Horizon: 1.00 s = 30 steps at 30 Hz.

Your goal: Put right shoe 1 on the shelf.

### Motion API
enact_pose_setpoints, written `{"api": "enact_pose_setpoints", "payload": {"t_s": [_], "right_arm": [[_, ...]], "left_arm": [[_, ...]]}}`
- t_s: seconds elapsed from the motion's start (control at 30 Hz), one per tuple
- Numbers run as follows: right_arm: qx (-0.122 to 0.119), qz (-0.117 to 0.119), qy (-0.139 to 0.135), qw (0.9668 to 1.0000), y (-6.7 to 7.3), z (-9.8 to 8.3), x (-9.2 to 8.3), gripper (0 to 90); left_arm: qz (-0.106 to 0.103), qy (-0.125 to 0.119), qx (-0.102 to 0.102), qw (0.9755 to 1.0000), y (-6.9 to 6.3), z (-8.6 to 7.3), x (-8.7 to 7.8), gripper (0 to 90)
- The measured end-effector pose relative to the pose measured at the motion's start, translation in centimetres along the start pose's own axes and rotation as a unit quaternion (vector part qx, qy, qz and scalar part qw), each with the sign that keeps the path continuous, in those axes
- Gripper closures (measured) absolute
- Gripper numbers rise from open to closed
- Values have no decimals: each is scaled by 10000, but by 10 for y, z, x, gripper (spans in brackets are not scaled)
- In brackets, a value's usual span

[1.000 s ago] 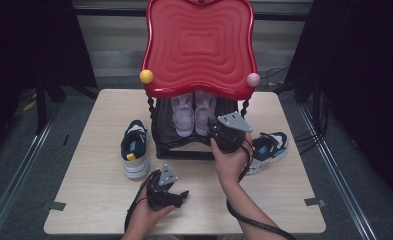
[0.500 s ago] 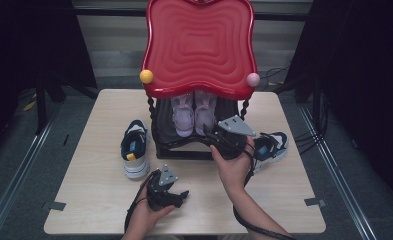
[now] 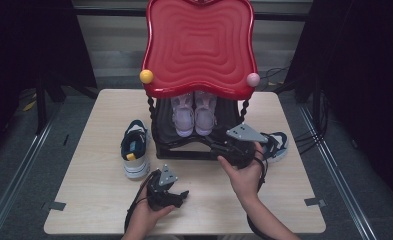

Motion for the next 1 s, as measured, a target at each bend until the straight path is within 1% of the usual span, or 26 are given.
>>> {"api": "enact_pose_setpoints", "payload": {"t_s": [0.07,0.17,0.23,0.27,0.33,0.47,0.5,0.6,0.73,1.0], "right_arm": [[92,50,66,9999,-1,-4,-4,263],[75,139,101,9998,-3,-9,-9,258],[124,188,146,9996,-3,-12,-12,253],[186,234,154,9994,-3,-14,-14,252],[202,273,197,9992,-3,-16,-17,246],[173,427,236,9987,-1,-21,-22,226],[208,507,257,9982,0,-22,-23,213],[174,667,330,9971,2,-27,-26,193],[173,770,443,9959,4,-35,-30,176],[152,1049,667,9921,7,-52,-39,157]], "left_arm": [[0,0,1,10000,0,0,0,223],[-1,-1,-2,10000,0,0,0,223],[-1,0,0,10000,0,0,0,224],[0,0,0,10000,0,0,0,224],[-1,0,0,10000,0,0,0,224],[0,0,1,10000,0,0,0,223],[-1,-1,1,10000,0,0,0,224],[0,-1,1,10000,0,0,0,223],[0,0,1,10000,0,0,0,224],[0,-3,0,10000,0,0,0,223]]}}
Point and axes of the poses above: each handheld gripper's, and its own axes: x roughly forward along the jaws, z roughly out of its top, y roughly to its left, the point moved 7 cm from there along x, roughly forward along the jaws, and after that the axes turned 13 degrees about -y, right-handed, at the moved point
